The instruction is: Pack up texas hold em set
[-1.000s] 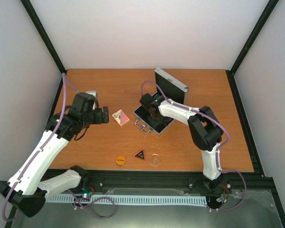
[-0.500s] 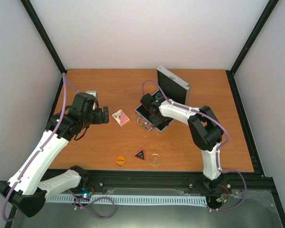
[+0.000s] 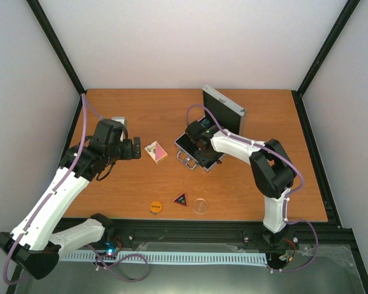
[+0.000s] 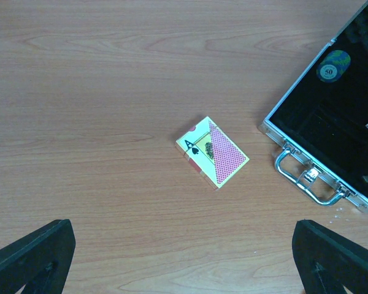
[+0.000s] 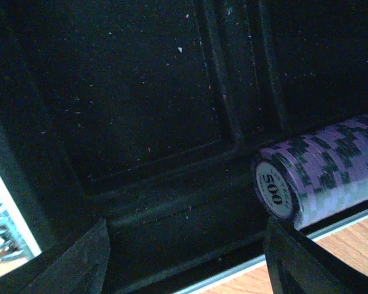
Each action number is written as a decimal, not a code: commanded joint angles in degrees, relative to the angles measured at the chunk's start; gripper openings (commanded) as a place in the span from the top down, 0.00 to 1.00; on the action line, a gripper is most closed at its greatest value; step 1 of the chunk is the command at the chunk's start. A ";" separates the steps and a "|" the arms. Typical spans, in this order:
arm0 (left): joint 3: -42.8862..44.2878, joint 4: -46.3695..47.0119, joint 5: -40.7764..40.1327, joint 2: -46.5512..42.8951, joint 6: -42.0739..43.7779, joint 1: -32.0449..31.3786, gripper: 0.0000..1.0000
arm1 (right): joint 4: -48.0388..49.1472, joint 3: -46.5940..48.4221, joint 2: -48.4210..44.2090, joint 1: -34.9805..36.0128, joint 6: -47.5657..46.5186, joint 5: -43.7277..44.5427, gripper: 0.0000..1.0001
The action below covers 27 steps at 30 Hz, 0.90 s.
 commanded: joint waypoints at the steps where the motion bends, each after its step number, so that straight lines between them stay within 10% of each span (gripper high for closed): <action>1: 1.67 1.81 0.05 0.55 0.26 0.37 0.00 | -1.95 1.99 -3.69 1.10 -0.59 -1.32 0.28; 16: 6.98 0.03 -2.07 0.59 0.02 0.37 0.00 | -11.57 12.18 -5.79 6.04 2.76 -4.92 0.00; 27: 16.58 -0.68 -13.78 -3.74 -0.92 0.36 0.00 | -16.65 25.29 3.01 10.83 6.62 -10.88 0.00</action>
